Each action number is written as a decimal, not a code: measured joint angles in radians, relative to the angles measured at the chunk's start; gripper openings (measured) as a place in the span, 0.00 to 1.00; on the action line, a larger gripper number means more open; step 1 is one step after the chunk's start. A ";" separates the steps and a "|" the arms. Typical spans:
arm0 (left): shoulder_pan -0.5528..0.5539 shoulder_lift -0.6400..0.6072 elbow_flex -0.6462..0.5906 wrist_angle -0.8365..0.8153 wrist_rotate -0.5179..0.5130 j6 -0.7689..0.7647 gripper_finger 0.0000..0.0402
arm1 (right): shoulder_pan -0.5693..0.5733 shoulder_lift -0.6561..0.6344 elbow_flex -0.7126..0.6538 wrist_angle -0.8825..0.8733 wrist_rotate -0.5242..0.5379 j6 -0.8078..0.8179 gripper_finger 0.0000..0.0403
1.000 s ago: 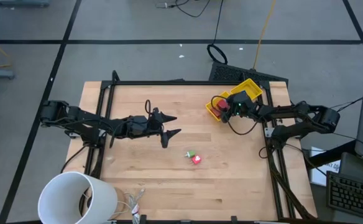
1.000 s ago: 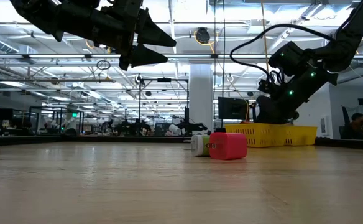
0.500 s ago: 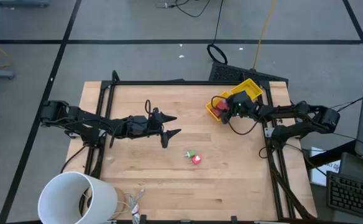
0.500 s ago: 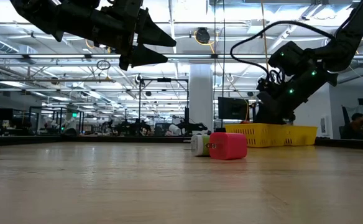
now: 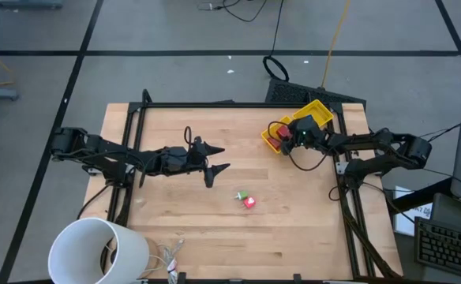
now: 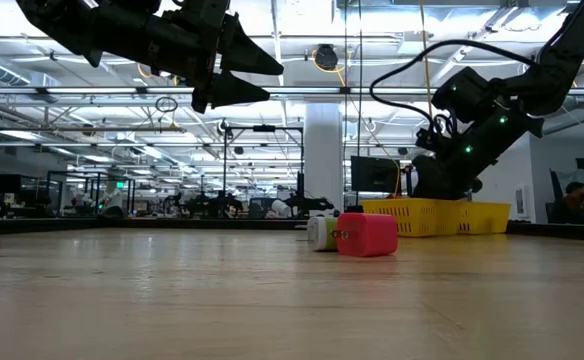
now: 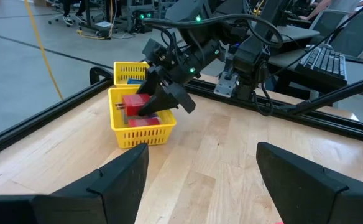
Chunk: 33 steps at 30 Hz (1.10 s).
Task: Pick & Place Office items
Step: Put the red charger adapter into the left yellow bin
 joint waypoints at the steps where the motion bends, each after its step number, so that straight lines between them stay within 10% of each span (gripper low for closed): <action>1: 0.000 0.000 0.000 0.000 0.000 0.000 0.74 | -0.001 0.000 0.000 0.000 0.001 0.000 0.53; 33: 0.000 0.000 0.000 0.000 0.000 -0.001 0.74 | -0.002 0.000 0.000 0.002 -0.024 0.002 0.55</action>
